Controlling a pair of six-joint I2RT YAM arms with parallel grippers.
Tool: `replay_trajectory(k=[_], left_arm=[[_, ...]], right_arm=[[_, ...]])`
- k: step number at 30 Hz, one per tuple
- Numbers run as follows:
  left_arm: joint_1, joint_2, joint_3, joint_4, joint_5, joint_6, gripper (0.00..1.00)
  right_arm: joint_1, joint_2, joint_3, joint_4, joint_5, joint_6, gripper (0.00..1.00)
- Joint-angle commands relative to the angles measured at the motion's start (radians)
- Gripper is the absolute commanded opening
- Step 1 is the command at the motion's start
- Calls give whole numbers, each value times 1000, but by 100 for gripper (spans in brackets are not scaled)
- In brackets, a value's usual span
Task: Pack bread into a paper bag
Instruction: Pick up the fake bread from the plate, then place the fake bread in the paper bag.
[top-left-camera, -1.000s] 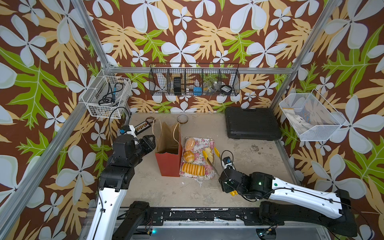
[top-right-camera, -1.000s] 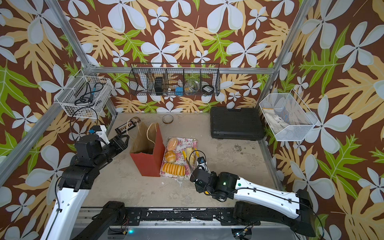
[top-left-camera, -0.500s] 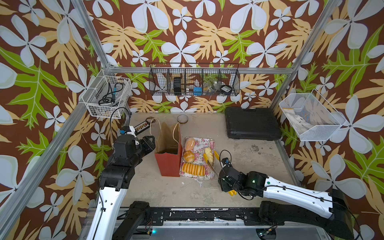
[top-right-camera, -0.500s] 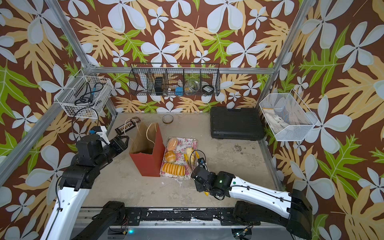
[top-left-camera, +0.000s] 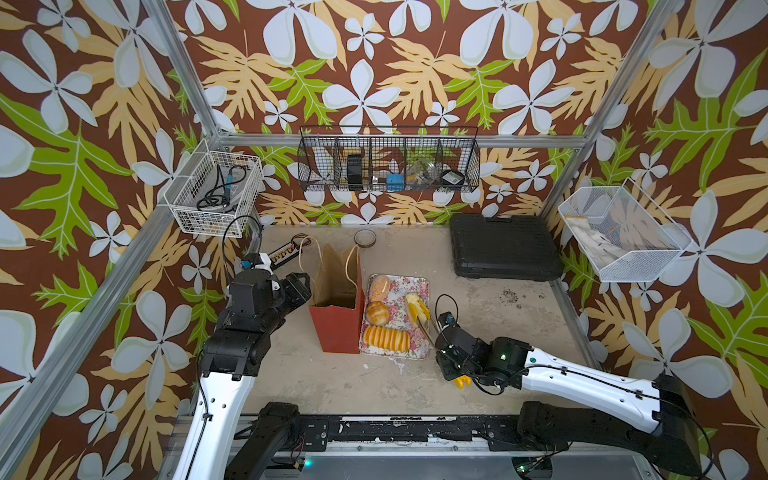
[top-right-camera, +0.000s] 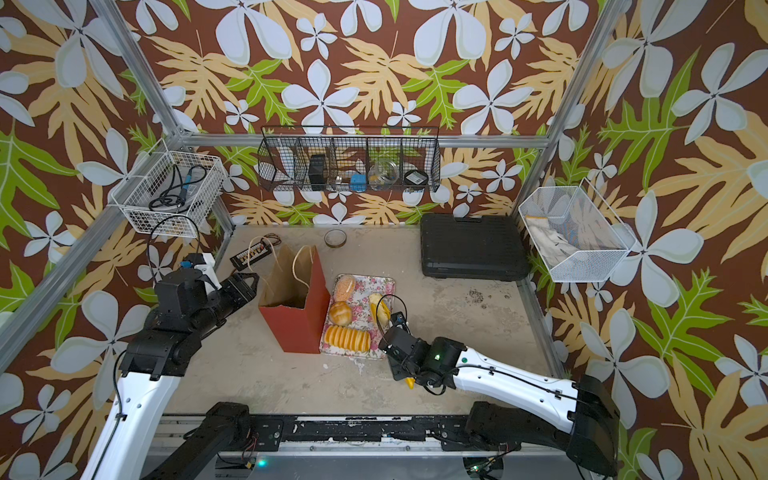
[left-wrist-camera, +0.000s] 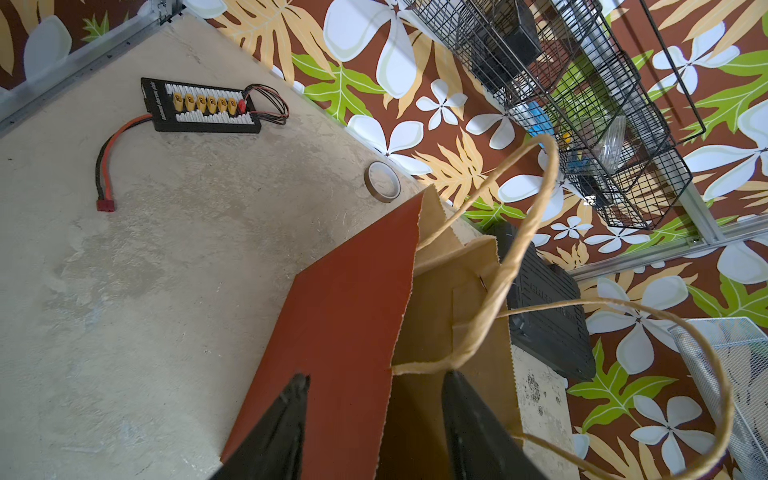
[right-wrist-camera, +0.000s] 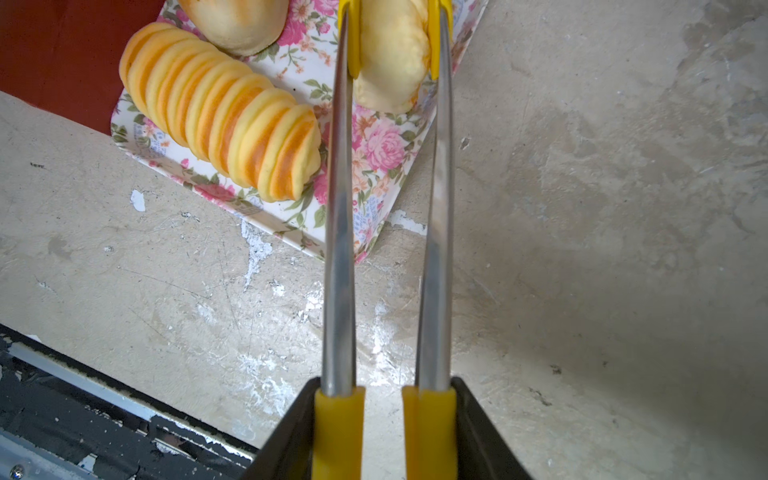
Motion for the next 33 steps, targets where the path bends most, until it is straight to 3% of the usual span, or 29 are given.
replay_trajectory(k=[1, 7, 11, 17, 20, 26, 33], left_arm=[[0, -1, 1, 8, -8, 8, 56], [0, 3, -14, 21, -22, 6, 56], [0, 1, -49, 53, -40, -4, 56], [0, 15, -69, 76, -55, -11, 56], [0, 19, -62, 74, -57, -9, 56], [0, -12, -23, 36, -93, 2, 56], [0, -34, 75, -29, -109, 16, 56]], right_arm=[[0, -20, 77, -48, 55, -18, 6], [1, -47, 398, -201, 119, -102, 6], [22, -22, 581, -219, 95, -159, 4], [239, 97, 876, -275, 252, -206, 6], [338, 178, 981, -269, 272, -247, 7], [411, 285, 1047, -292, 331, -263, 8], [414, 265, 931, -183, 233, -262, 10]])
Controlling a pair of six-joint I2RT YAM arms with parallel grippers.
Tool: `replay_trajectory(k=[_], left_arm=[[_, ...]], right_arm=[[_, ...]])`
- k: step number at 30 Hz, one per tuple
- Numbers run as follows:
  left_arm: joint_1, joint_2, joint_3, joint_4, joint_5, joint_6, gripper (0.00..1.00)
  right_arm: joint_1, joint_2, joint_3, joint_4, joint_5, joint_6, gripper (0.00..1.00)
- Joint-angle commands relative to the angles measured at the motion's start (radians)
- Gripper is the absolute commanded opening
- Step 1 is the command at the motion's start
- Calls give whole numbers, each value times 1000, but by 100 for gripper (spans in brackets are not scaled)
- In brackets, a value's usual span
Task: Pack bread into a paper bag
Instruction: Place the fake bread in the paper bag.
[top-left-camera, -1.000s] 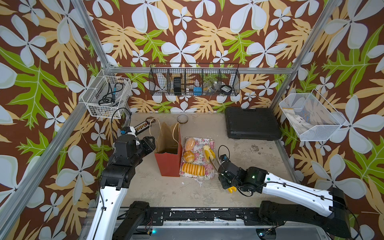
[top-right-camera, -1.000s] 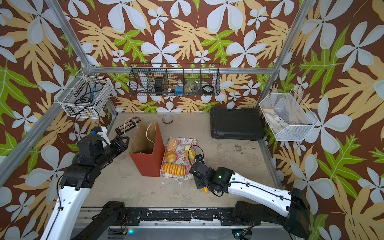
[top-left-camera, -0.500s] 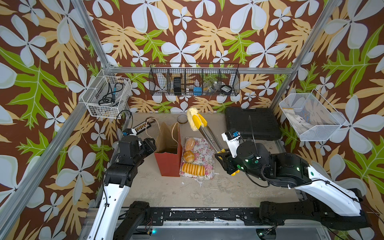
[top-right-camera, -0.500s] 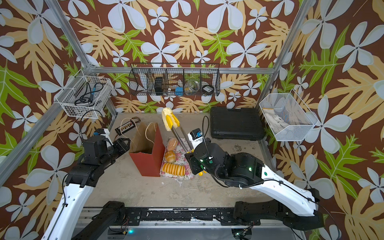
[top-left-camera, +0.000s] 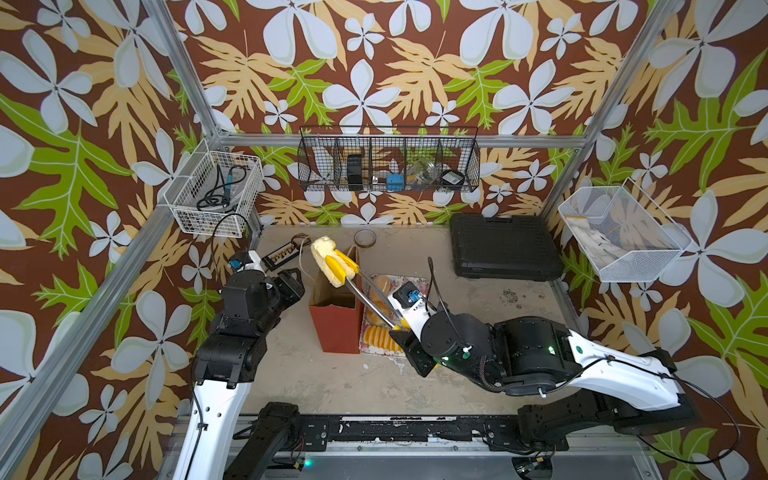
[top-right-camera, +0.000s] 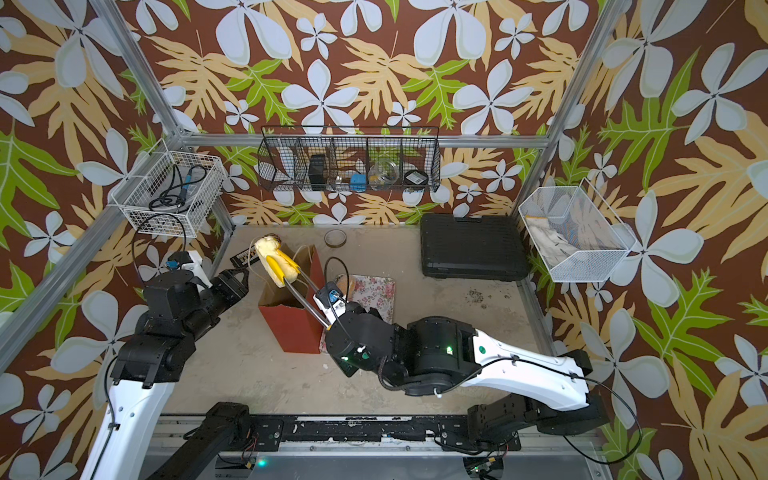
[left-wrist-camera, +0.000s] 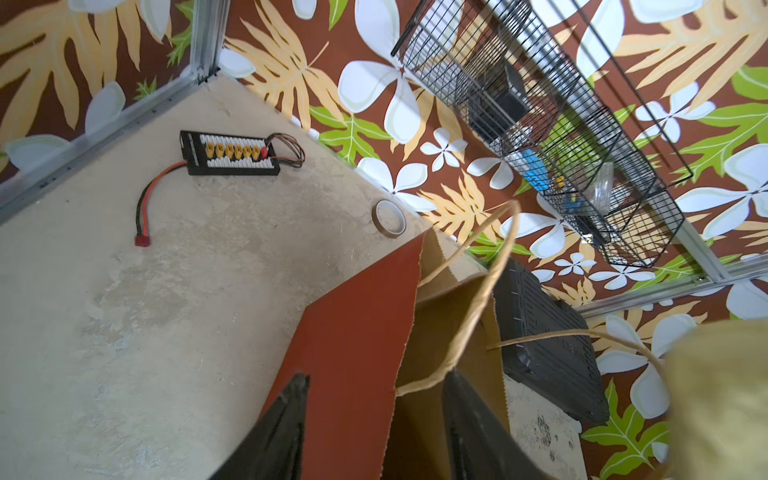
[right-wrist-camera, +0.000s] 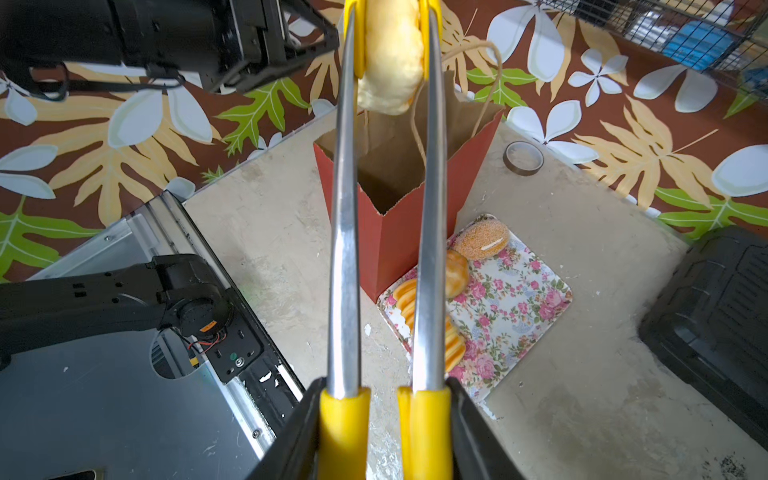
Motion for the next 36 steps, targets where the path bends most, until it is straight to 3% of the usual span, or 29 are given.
replay_trajectory(k=[1, 8, 19, 27, 36], left_arm=[[0, -7, 33, -36, -13, 16, 56], [0, -11, 43, -42, -17, 15, 56], [0, -22, 40, -51, -18, 21, 56], [0, -21, 27, -48, -18, 19, 56], [0, -13, 32, -46, -16, 22, 56]], right_arm=[[1, -13, -33, 100, -28, -10, 10], [2, 5, -63, 130, -75, -13, 11], [1, 21, -152, 101, 80, 12, 13], [1, 32, -157, 104, 123, 0, 15], [-1, 18, -176, 103, 133, 1, 48]])
